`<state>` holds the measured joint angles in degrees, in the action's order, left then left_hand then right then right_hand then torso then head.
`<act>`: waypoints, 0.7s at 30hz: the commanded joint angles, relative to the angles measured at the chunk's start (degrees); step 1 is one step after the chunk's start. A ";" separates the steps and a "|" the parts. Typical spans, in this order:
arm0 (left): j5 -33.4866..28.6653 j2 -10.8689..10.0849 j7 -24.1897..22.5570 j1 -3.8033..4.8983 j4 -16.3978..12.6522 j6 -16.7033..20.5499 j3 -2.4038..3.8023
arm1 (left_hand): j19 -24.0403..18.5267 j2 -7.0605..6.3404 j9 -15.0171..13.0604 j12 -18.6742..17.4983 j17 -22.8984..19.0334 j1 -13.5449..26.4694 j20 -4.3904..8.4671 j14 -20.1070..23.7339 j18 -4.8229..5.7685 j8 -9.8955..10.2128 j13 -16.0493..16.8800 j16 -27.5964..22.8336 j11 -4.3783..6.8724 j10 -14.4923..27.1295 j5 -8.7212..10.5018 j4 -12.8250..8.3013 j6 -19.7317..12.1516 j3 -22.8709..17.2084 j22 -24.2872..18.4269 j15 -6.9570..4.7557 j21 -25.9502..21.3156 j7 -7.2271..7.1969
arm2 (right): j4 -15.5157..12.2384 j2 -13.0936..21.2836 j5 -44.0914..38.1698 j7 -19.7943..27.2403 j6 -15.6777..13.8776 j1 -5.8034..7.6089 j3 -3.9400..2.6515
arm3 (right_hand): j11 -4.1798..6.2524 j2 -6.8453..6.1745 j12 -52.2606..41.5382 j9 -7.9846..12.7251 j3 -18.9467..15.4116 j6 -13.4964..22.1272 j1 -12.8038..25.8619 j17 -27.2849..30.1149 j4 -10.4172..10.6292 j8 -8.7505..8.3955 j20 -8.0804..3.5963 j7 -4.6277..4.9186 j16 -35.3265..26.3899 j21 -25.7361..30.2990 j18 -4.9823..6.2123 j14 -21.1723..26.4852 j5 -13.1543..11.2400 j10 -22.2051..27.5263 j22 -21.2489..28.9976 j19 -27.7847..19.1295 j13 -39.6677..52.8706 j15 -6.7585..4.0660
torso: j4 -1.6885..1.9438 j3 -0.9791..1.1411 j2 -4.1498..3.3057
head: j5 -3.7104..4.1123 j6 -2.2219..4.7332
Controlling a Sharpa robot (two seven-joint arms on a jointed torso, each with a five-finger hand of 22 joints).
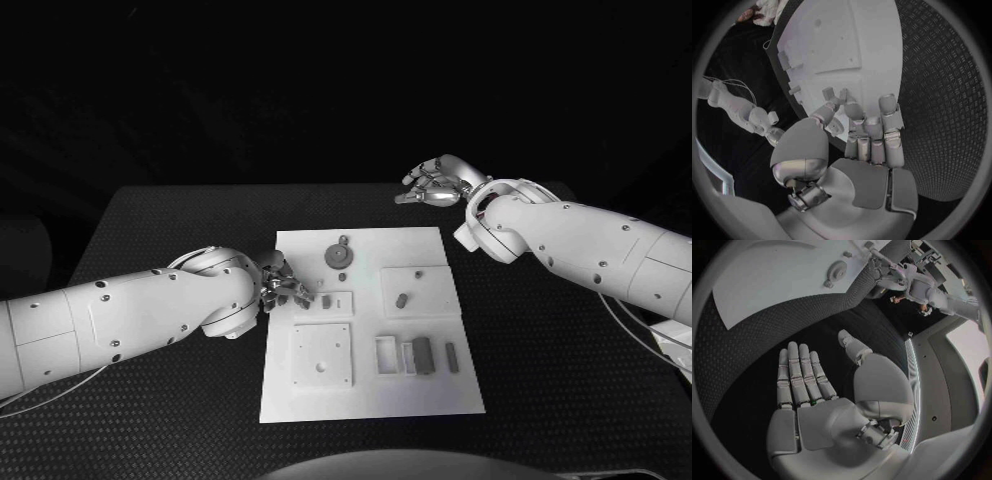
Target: Assemble the parts on the task board
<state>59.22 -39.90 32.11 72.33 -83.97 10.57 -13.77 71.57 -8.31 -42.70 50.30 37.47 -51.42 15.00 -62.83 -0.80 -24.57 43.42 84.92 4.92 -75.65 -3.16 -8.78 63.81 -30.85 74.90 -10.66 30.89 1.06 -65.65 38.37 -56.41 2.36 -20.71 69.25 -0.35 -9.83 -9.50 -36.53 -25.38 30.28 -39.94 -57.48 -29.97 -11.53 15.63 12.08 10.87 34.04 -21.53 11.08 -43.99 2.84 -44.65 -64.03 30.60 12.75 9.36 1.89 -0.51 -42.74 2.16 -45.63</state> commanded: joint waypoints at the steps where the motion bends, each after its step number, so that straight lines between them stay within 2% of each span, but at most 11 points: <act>1: -0.36 0.00 -0.65 0.01 -0.05 -0.29 0.02 | -0.03 -0.79 -0.11 -0.39 -0.09 0.18 0.71 0.35 0.36 0.20 0.01 -0.29 -0.04 0.16 0.38 0.69 -0.18 0.00 1.10 -0.07 -0.23 0.28 | 0.02 -0.03 0.00 0.56 0.78 -0.04 -0.02 | -0.25 -0.35 0.30 0.07 -0.05 0.36 -0.44 -0.08 0.26 0.29 0.02 2.80 -0.37 0.36 -0.97 0.39 0.02 0.24 -0.07 -0.48 -0.13 0.13 | 0.01 0.00 0.00 | 0.01 0.01; 8: -0.37 -0.11 -0.74 0.01 -0.13 -0.61 0.02 | -0.05 -2.05 -0.24 -0.41 -0.09 1.42 0.71 0.41 0.35 0.22 0.06 -0.27 -0.05 0.22 0.38 2.20 -0.26 0.30 1.12 -0.06 -0.31 0.29 | 0.01 0.04 0.01 0.53 0.84 -0.08 -0.02 | -0.31 -0.39 0.37 0.11 -0.03 0.43 -0.46 -0.13 0.35 0.30 0.03 2.82 -0.52 0.51 -1.03 0.56 0.02 0.36 -0.15 -0.64 -0.29 0.21 | 0.00 -0.02 0.00 | 0.01 -0.02; 21: -0.69 -0.16 -0.80 0.01 -0.21 -1.02 0.02 | -0.09 -3.46 -0.44 -0.43 -0.08 2.65 0.76 0.54 0.26 0.29 0.16 -0.24 -0.03 0.31 0.38 4.63 -0.37 -0.10 1.16 -0.08 -0.41 0.27 | 0.00 0.06 0.02 0.53 0.90 -0.10 -0.02 | -0.35 -0.43 0.40 0.16 -0.02 0.49 -0.48 -0.19 0.44 0.31 0.04 2.84 -0.63 0.63 -1.07 0.66 0.02 0.42 -0.23 -0.76 -0.44 0.27 | 0.01 0.00 0.01 | -0.02 -0.05</act>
<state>59.07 -40.12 31.99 72.33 -84.02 10.34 -13.77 71.65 -11.39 -43.07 50.08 37.48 -48.77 14.91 -62.63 -0.80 -24.57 43.48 84.92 4.91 -75.65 -3.16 -4.45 63.44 -31.03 74.94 -10.84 30.66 1.09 -65.63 38.43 -56.36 2.35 -20.55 69.18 -0.35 -10.04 -9.73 -36.48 -25.27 30.29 -39.81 -57.71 -30.09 -11.53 15.63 12.09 10.74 33.60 -21.19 11.08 -43.81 2.84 -44.44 -64.20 30.17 12.36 9.53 1.90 -0.51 -42.74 2.15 -45.70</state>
